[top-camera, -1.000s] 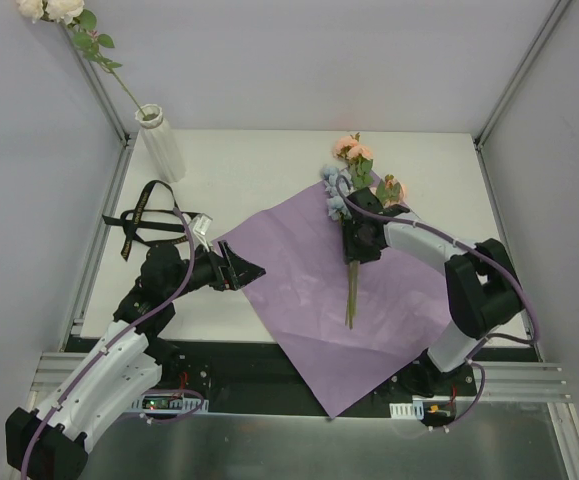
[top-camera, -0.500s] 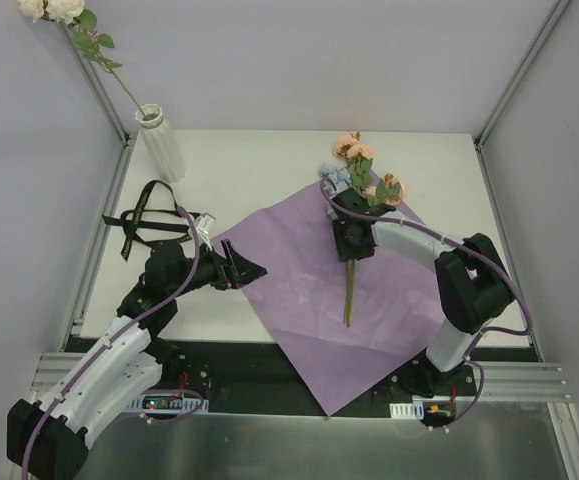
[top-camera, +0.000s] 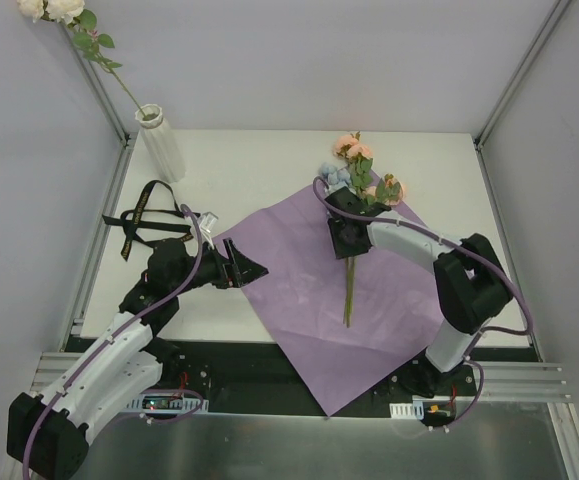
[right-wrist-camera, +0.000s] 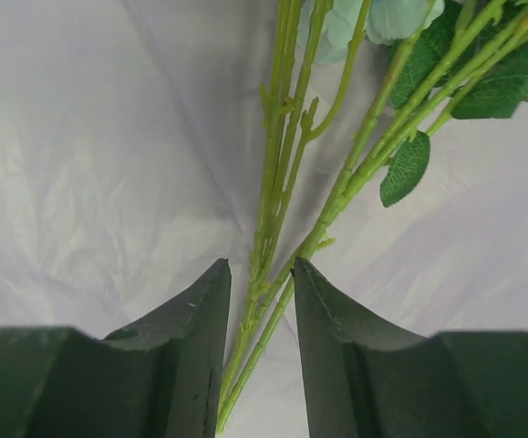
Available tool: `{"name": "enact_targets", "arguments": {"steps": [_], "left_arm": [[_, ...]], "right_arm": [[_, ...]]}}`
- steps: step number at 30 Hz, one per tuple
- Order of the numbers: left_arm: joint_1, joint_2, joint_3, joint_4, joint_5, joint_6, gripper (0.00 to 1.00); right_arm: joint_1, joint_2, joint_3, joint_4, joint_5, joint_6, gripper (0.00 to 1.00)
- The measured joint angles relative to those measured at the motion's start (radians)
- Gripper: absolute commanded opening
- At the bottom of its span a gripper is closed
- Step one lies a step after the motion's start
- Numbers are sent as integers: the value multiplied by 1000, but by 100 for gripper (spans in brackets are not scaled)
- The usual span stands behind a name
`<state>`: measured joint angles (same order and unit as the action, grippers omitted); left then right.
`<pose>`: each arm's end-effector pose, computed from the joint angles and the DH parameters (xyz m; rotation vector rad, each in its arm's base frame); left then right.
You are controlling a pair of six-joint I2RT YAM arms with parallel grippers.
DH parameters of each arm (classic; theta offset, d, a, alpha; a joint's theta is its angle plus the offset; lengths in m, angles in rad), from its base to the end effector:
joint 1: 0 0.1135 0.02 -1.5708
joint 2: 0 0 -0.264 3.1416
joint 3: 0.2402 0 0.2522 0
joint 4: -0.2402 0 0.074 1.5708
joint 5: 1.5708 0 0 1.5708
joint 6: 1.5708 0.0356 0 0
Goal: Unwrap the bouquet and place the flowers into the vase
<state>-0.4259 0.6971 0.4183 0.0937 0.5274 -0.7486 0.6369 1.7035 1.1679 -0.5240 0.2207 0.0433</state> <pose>0.1498 -0.0876 0.2540 0.1137 1.9205 -1.2854 0.2855 0.2015 0.2069 -0.6853 2.4970 -0.0447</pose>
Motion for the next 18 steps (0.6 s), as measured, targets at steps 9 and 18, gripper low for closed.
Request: {"name": "enact_targets", "arguments": {"steps": [9,18], "left_arm": [[0,-10,0,0,15,-7,80],[-10,-10,24,0,16,-30,80]], "right_arm": [[0,61,-2,23,0,-6,10],[0,-23,-1,24,23,-9,1]]}}
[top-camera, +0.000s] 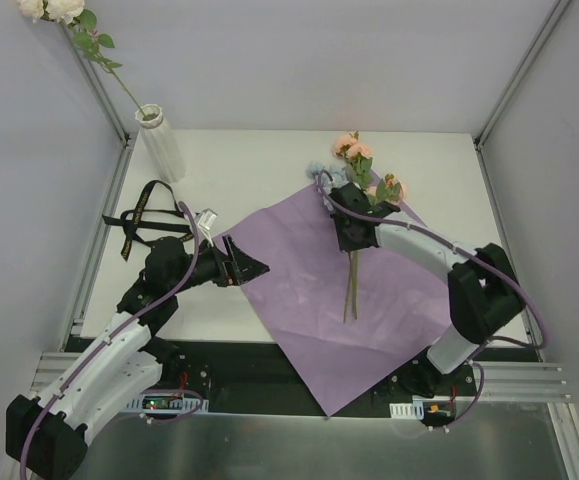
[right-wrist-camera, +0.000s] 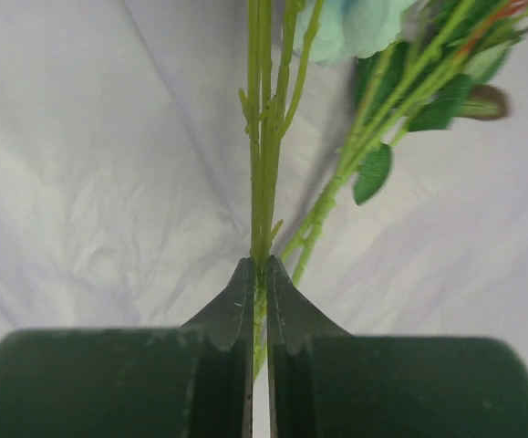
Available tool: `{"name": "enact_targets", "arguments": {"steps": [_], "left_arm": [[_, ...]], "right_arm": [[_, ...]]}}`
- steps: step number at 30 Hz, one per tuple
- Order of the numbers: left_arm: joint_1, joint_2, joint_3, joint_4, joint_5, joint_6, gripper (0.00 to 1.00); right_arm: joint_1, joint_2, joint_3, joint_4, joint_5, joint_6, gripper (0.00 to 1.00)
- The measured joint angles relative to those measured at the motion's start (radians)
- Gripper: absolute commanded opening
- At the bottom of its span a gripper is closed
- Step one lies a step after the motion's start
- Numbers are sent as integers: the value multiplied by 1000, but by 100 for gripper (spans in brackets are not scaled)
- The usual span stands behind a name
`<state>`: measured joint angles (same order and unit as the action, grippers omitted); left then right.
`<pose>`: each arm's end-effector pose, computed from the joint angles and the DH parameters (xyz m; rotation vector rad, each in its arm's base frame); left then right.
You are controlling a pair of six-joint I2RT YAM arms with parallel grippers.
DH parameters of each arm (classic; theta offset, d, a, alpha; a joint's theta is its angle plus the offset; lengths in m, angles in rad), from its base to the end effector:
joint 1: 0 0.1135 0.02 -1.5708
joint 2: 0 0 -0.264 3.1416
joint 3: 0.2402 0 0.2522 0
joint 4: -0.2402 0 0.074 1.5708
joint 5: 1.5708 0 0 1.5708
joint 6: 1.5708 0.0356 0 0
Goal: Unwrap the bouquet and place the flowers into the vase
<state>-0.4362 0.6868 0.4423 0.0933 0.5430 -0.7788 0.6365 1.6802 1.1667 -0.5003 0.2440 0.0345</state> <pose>0.1475 -0.0891 0.2641 0.1206 1.8974 -1.3295 0.2858 0.2005 0.2157 -0.6675 2.4503 -0.0549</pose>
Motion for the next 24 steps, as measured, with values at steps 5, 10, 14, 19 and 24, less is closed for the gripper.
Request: {"name": "enact_targets", "arguments": {"steps": [5,10,14,19,24], "left_arm": [[-3,0,15,2,0,-27,80],[-17,31,17,79,17,-90,81],[-74,112,45,178,27,-140,80],[-175,235,133,248,11,-151,74],[-212,308,165,314,-33,-172,64]], "right_arm": [[0,-208,-16,18,9,2,1],[-3,-493,-151,169,-111,0,1],[-1,-587,-260,295,-317,2,1],[48,-591,-331,371,-523,0,1],[90,-640,-348,399,-616,0,1]]}}
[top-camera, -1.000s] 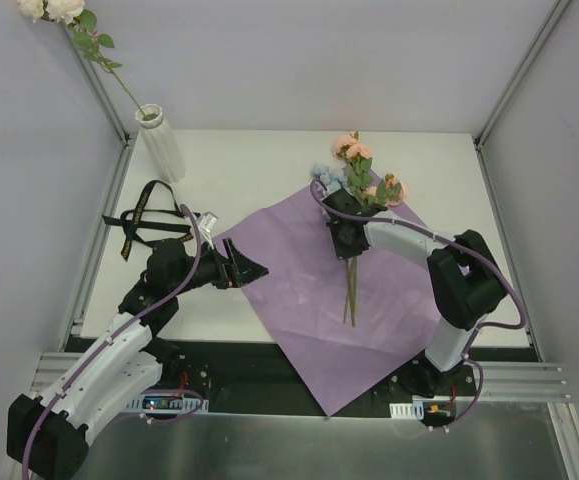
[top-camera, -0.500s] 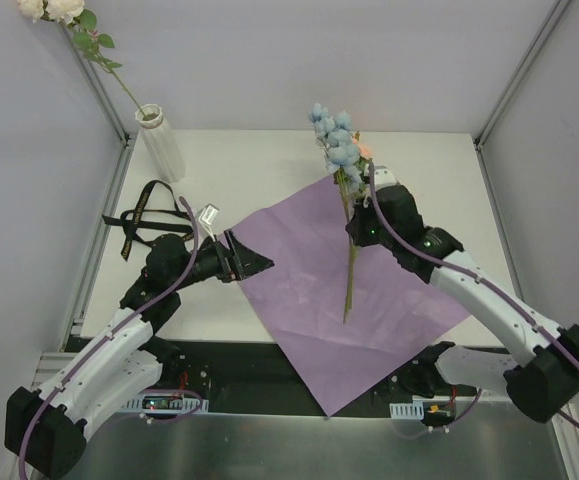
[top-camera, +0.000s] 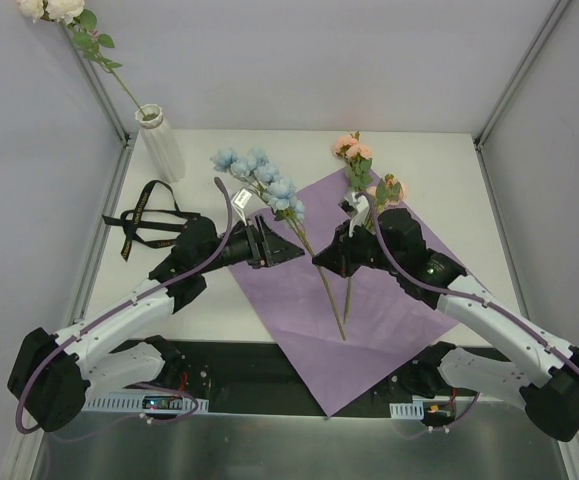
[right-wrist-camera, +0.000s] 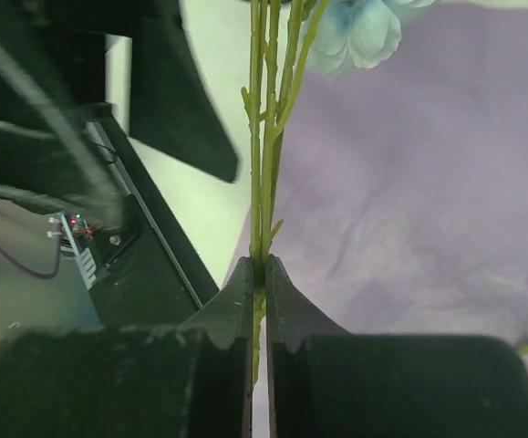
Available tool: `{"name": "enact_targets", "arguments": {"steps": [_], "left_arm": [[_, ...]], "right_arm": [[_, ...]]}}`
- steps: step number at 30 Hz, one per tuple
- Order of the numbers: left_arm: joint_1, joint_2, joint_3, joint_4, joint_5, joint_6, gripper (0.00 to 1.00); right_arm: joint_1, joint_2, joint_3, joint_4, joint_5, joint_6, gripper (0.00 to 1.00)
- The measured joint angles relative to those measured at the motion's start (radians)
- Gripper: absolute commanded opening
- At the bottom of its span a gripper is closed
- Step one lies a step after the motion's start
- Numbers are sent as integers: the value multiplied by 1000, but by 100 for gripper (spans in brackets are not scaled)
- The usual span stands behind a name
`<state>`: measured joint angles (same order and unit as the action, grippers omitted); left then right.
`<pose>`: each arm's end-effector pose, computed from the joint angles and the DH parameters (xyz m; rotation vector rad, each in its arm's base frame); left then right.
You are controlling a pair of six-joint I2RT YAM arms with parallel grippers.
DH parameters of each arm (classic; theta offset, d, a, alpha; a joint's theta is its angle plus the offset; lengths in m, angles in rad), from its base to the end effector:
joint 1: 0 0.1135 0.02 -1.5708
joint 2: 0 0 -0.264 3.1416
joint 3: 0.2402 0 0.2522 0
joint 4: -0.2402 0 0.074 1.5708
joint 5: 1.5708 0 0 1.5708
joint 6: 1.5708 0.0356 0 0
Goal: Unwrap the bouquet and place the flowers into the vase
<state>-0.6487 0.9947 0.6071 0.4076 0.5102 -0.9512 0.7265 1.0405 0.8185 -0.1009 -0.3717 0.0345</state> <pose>0.1733 -0.1532 0.3000 0.1967 1.8007 -1.5991 0.1710 0.1693 0.3118 -0.9087 1.7433 0.8609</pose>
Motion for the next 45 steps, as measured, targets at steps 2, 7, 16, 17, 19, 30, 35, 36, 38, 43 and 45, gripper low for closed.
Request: {"name": "enact_targets", "arguments": {"steps": [2,7,16,17,19,30,35,36,38,43,45], "left_arm": [[0,21,2,18,-14,-8,62],[-13,75,42,36,-58,-27,51],[-19,92,100,59,-77,-25,18],[-20,92,100,58,-77,-23,11],[-20,92,104,47,-78,-10,5],[-19,32,323,-309,-333,341,0],[23,26,499,-395,-605,581,0],[46,34,530,-397,-642,613,0],[142,69,620,-398,-708,676,0],[396,239,866,-352,-790,763,0],[451,334,981,-323,-814,796,0]], "right_arm": [[6,-28,0,9,-19,-1,1],[33,-82,-11,39,-49,-5,1],[69,-108,-43,37,-47,-31,1],[73,-111,-45,37,-44,-36,1],[80,-116,-45,37,-35,-45,18],[95,-118,-50,-41,253,-77,59],[94,-67,-50,-84,378,-77,60],[94,-54,-50,-90,389,-77,60],[94,-33,-50,-92,402,-77,60],[93,17,-49,-93,421,-77,60],[91,36,-48,-93,421,-77,60]]}}
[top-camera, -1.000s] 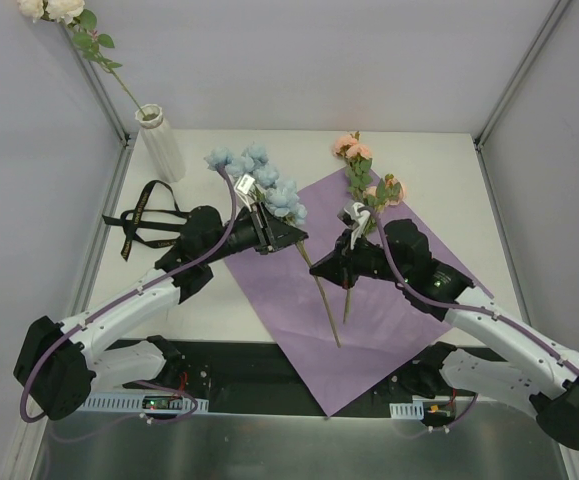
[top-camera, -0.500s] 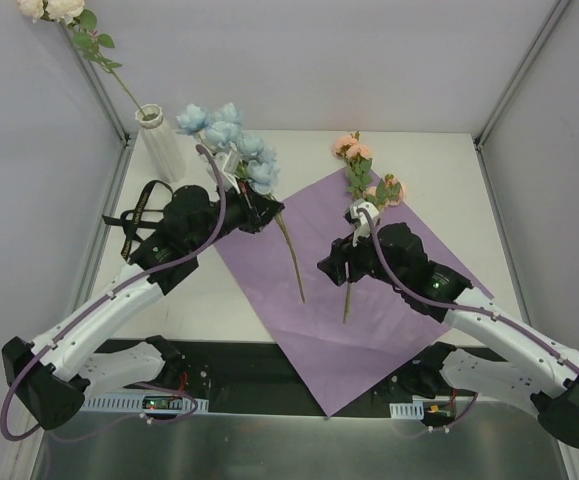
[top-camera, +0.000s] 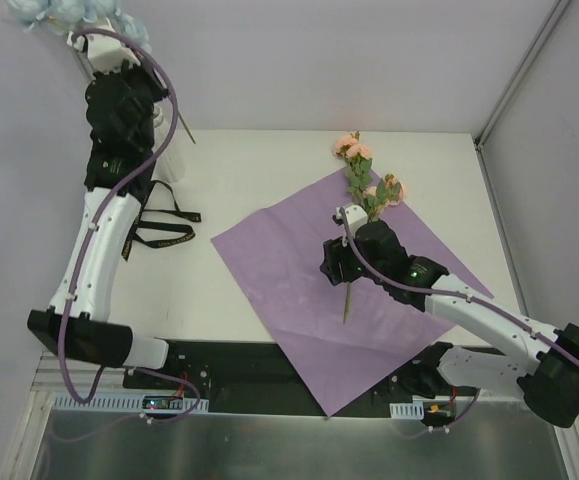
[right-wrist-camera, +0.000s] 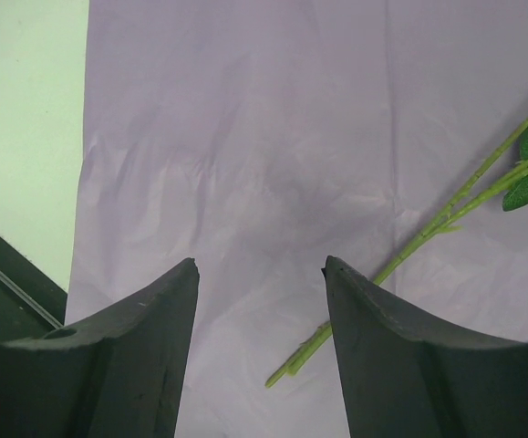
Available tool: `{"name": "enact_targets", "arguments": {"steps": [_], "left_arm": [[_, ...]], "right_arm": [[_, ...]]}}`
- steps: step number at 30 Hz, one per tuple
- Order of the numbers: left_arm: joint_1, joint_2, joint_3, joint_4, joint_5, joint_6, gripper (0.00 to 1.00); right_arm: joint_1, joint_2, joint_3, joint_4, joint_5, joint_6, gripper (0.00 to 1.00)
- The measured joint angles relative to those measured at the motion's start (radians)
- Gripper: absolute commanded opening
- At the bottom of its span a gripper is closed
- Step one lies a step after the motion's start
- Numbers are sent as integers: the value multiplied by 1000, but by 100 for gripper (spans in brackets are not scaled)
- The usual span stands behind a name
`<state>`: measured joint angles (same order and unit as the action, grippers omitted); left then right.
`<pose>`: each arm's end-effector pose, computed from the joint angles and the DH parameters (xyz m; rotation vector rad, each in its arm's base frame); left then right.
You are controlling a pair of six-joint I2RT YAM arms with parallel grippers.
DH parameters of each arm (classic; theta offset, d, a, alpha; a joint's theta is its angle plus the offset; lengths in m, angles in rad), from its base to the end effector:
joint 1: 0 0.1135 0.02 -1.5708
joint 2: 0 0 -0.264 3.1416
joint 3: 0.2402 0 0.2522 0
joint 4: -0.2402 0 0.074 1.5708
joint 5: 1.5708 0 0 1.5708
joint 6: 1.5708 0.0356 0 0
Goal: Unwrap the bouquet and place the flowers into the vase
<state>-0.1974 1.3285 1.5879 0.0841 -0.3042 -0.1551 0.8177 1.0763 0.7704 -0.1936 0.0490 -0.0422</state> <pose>0.2764 -0.0444 0.5270 -0.2389 1.2214 -0.1192 0.1671 0.1758 0.2768 -0.8464 1.9189 0.4230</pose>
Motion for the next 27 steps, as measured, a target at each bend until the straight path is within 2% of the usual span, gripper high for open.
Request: {"name": "enact_targets", "arguments": {"steps": [6,11,15,23,27], "left_arm": [[90,256,319,56,-35,100,0],[127,389,463,90,-69,200,0],[140,436,494,113,-90,248,0],[160,458,489,131,-106,252,0],[160,458,431,175,-124,240,0]], "right_arm": [[-17,42,1,-1,-2,2,60],[-45,87,8,1,-17,7,61],[-67,103,9,3,-46,15,61],[-81,130,11,13,-88,27,61],[-84,130,11,18,-92,27,61]]}}
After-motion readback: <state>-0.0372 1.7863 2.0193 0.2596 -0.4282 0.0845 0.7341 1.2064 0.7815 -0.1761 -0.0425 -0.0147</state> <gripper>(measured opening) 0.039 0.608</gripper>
